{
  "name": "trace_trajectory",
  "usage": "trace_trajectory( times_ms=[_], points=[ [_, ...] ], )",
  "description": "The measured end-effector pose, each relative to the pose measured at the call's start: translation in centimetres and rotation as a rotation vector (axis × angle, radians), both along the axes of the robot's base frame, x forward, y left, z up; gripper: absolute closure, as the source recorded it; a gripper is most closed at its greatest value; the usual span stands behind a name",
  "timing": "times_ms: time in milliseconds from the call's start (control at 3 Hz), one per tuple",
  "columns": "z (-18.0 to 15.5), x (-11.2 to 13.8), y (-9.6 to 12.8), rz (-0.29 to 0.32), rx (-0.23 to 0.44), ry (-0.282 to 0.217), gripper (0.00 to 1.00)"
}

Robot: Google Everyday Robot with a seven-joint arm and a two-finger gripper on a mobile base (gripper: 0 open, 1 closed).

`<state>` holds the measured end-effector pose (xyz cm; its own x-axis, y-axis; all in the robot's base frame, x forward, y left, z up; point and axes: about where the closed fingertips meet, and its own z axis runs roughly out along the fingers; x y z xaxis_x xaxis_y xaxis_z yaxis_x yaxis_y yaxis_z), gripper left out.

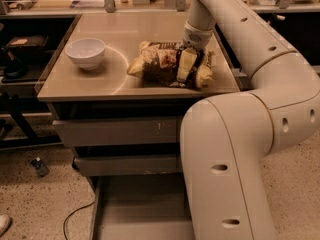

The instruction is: Place brown chip bag into bottom drawer

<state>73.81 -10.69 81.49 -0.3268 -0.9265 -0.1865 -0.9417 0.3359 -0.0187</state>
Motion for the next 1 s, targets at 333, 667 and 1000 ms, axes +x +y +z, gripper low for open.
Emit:
trace_trajectory(
  times_ms=[333,667,1000],
  points=[
    [0.6,0.0,0.0,0.0,0.0,0.0,1.0],
    [1.1,0.0,0.0,0.0,0.0,0.0,1.0],
    [3.3,0.0,-2.0,-0.053,0.015,-0.091,1.0]
  ],
)
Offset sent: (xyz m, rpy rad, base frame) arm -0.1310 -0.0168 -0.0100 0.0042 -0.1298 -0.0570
